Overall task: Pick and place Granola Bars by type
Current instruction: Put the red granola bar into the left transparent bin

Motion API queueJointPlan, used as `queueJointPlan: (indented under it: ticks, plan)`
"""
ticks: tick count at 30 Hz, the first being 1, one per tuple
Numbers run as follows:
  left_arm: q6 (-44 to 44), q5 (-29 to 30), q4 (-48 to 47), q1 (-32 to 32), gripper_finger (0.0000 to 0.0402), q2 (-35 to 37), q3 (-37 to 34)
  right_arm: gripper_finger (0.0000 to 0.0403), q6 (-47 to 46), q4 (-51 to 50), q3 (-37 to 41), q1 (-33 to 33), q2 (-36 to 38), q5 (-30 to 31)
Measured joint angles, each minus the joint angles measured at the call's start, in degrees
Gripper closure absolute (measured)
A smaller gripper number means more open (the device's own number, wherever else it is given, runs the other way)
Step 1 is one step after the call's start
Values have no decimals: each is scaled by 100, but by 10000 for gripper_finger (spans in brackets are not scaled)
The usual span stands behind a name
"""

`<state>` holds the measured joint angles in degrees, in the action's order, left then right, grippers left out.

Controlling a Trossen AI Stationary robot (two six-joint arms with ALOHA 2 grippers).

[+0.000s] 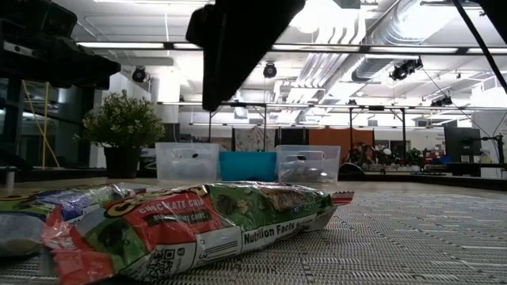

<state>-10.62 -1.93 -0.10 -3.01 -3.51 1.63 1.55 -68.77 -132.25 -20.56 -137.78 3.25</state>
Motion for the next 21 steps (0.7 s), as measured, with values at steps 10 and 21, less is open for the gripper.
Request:
queueJointPlan:
  ticks: [10, 21]
  plan:
    - [0, 0, 0, -1, 401, 2, 0, 227, 105, 166, -2, -77, -282, -71]
    - [1, -2, 0, 0, 401, 0, 0, 227, 82, 288, -2, -76, -600, -221]
